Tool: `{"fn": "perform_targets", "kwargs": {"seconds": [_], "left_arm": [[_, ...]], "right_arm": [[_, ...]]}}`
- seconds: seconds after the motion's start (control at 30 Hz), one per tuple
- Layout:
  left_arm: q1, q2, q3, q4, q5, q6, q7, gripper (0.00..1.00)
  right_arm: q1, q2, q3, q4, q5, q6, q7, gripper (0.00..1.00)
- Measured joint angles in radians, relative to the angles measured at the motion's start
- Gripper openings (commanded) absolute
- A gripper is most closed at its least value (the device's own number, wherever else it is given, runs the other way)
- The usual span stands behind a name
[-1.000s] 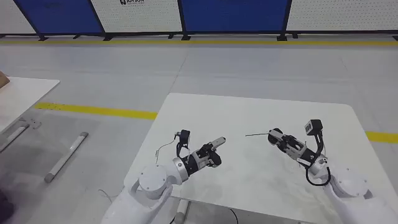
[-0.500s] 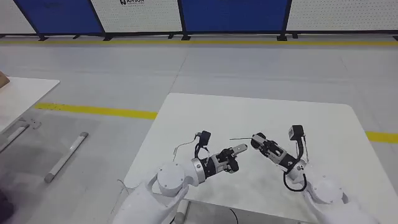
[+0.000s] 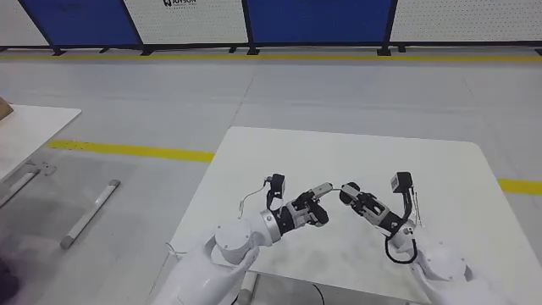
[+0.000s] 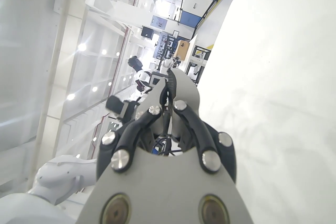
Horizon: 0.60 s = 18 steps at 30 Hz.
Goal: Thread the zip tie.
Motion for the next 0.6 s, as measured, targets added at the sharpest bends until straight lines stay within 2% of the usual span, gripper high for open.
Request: {"fn": "perform_targets", "kwargs": {"seconds": [0.1,0.6], "left_arm": [[-0.028,-0.006,0.014,0.039,-0.018,-0.005,0.016,1.00],[-0.028,-0.006,0.015,0.040,-0.018,-0.004,0.015,1.00]], "right_arm": [[-0.025,0.001,0.025,-0.020,0.005,0.000,0.012,0.00],[-0.028,0.001,0.029,-0.022,0.006,0.000,0.012,0.00]]}}
